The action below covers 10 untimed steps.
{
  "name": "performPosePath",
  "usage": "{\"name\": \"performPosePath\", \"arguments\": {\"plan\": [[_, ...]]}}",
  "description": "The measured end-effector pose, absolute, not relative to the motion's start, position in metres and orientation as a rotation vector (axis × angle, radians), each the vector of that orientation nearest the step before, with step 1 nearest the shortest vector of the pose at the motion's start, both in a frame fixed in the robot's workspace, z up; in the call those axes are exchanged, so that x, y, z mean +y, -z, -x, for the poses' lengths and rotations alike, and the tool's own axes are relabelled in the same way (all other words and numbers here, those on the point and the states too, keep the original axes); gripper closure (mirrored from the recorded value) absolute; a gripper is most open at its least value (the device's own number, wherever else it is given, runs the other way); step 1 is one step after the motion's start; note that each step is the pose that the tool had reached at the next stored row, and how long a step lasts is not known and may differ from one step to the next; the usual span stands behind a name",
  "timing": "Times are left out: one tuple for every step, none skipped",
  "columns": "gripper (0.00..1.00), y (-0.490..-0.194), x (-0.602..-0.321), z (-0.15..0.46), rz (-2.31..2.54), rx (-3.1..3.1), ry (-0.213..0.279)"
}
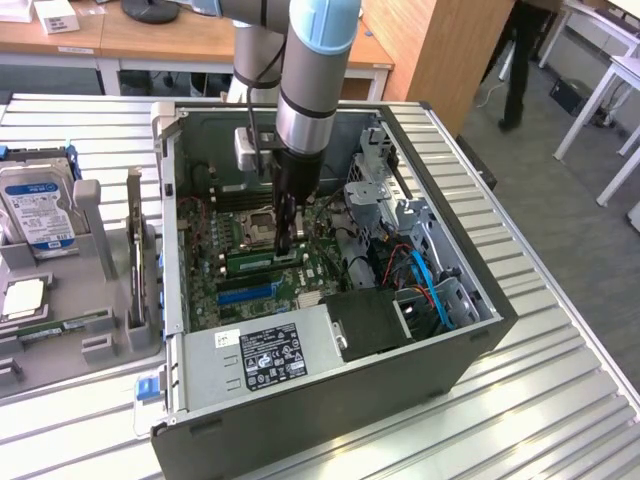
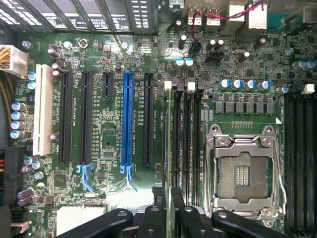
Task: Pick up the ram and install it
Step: 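Insert the ram into the slot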
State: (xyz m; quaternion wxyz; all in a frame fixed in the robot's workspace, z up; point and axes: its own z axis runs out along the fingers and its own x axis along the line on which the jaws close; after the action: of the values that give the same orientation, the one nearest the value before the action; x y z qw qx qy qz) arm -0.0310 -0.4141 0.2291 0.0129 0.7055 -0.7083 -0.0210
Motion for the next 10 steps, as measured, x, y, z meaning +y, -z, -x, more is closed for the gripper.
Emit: {"name": "performPosePath", "arguments": {"plan": [[0.81,-0.231,-0.414,0.031,-2.198,-2.207,0.066],[0.81,-0.234,-0.414,0.031,-2.198,-2.207,0.066],[0.81,-0.237,-0.414,0.031,-2.198,-2.207,0.065],[0.81,-0.24,-0.414,0.031,-2.198,-2.207,0.066],[0.81,-0.243,-0.414,0.031,-2.198,-2.207,0.066],[0.81,-0.247,-0.414,0.031,-2.198,-2.207,0.066],[0.81,-0.25,-0.414,0.031,-2.198,-2.207,0.066],[0.81,-0.253,-0.414,0.031,-2.198,-2.207,0.066],[0.81,-0.256,-0.414,0.031,-2.198,-2.207,0.066],[0.81,-0.259,-0.414,0.031,-2.198,-2.207,0.066]]}}
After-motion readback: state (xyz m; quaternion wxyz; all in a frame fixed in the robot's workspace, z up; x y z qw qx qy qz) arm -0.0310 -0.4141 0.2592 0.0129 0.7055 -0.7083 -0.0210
